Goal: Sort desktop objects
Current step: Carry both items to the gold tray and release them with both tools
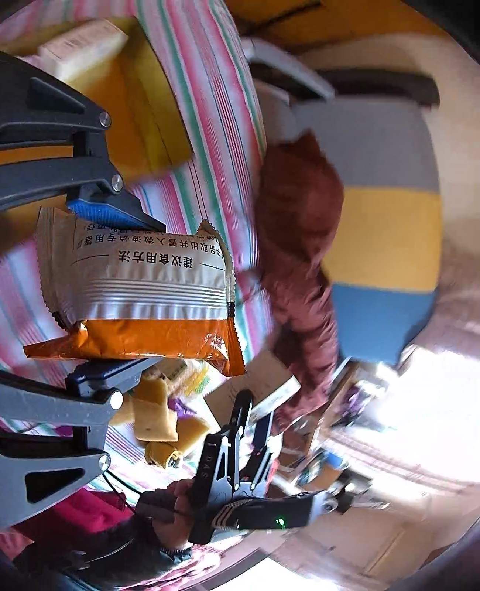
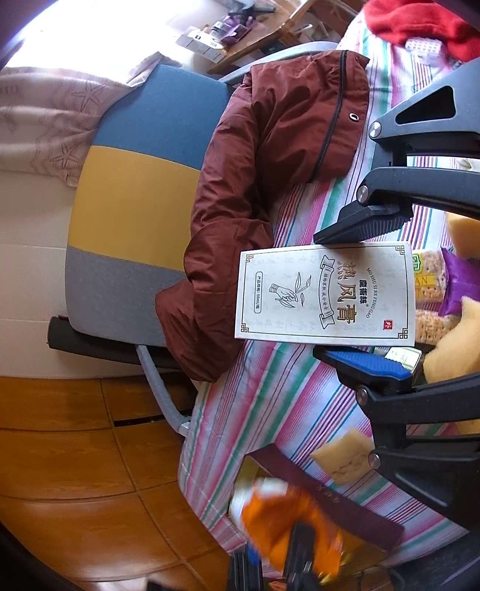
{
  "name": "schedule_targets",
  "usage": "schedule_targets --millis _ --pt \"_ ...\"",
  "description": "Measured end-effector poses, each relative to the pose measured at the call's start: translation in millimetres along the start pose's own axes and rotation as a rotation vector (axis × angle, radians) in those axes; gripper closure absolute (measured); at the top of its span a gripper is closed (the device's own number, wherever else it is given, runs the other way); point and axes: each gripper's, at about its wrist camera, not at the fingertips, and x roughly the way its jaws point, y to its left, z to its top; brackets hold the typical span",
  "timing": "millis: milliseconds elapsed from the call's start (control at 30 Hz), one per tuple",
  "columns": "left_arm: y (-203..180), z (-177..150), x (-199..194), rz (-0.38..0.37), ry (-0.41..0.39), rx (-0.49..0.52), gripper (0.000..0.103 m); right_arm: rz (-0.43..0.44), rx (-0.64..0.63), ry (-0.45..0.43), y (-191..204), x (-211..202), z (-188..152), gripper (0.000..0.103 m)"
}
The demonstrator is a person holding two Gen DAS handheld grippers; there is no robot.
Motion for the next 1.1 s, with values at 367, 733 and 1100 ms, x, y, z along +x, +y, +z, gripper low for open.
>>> schedule_targets --millis 367,733,1100 --pt "135.7 -100.3 -96.0 0.285 -0.031 -0.322 0.044 0.128 -0.036 -0.054 77.5 -29.4 34.9 0.049" --pt "159.3 -170.0 -99.0 0.247 0.007 -0.337 0.044 0.403 -0.124 0.073 248.5 -15.4 43.3 0.049" --pt "166.7 -185.2 -78.3 0.367 0.023 -0.274 0.043 0.339 -0.115 0.353 331.4 75.2 17.1 0.049"
